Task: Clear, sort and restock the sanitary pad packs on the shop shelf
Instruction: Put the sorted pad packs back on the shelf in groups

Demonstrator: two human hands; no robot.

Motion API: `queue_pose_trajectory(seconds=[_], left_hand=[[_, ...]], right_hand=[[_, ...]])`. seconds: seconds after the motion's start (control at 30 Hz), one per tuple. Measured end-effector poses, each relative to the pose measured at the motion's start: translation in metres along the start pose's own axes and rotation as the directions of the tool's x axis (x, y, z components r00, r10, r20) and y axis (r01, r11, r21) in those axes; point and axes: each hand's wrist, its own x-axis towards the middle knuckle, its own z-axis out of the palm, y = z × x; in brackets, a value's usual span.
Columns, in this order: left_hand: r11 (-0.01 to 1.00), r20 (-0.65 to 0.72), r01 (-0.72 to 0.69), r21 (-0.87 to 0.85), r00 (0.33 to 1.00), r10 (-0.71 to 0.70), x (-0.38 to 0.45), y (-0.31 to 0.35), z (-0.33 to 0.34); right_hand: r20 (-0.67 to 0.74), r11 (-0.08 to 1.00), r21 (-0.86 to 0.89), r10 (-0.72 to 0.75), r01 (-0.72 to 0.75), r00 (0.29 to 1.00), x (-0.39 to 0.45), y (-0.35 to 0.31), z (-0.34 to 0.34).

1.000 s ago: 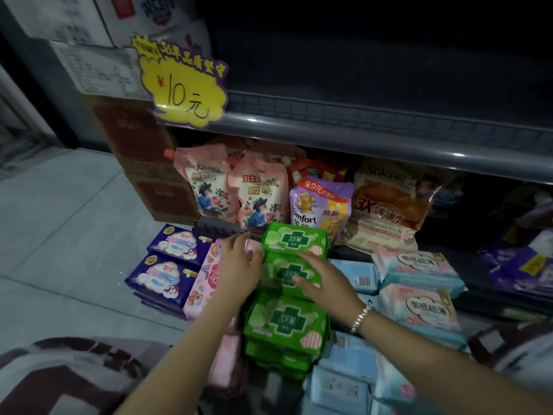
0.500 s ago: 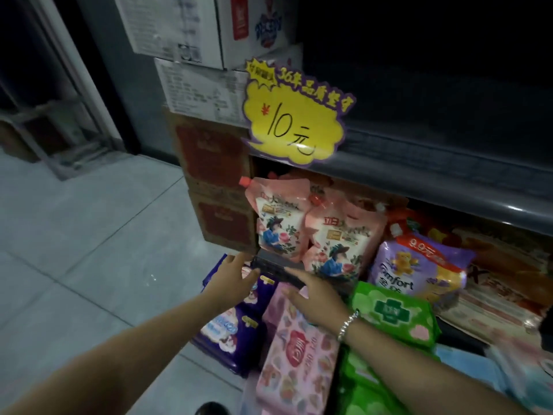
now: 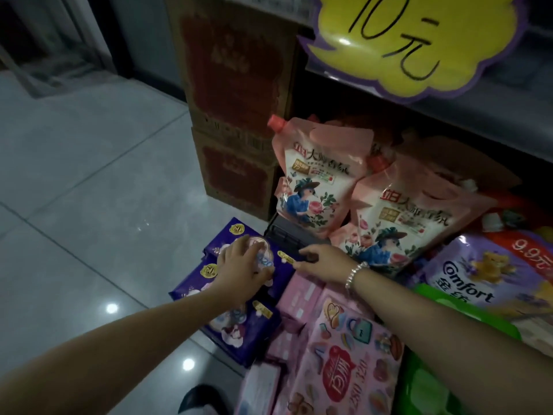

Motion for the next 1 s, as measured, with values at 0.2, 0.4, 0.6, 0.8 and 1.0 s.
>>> queue_pose_trajectory(seconds=[0.2, 0.4, 0.6, 0.8, 1.0], left_hand=[[0.991, -0.117, 0.13, 0.03, 0.985, -0.126, 0.018, -0.022, 0.0], [0.957, -0.098, 0.29, -0.025, 0.952, -0.291, 0.037, -0.037, -0.002], [0.995, -0.253, 0.1, -0.03, 0.962, -0.105, 0.022, -0.025, 0.007], [0.976, -0.136, -0.202, -0.087, 0.972, 0.189, -0.001, -0.004, 0.034], [0.971, -0.08, -0.179, -0.157, 0.982, 0.169, 0.001, 0.001, 0.032]], right_hand=[[-0.012, 0.996, -0.078, 0.043, -0.044, 0.999, 0.019, 0.007, 0.007], [0.0, 0.993, -0.095, 0.072, -0.071, 0.997, 0.028, 0.018, 0.0], [-0.078, 0.997, 0.001, 0.079, -0.08, 0.994, 0.032, 0.027, 0.003], [-0.143, 0.993, 0.01, 0.118, -0.118, 0.983, 0.032, 0.021, 0.007], [-0.164, 0.991, -0.074, 0.101, -0.114, 0.981, 0.028, 0.015, 0.003]])
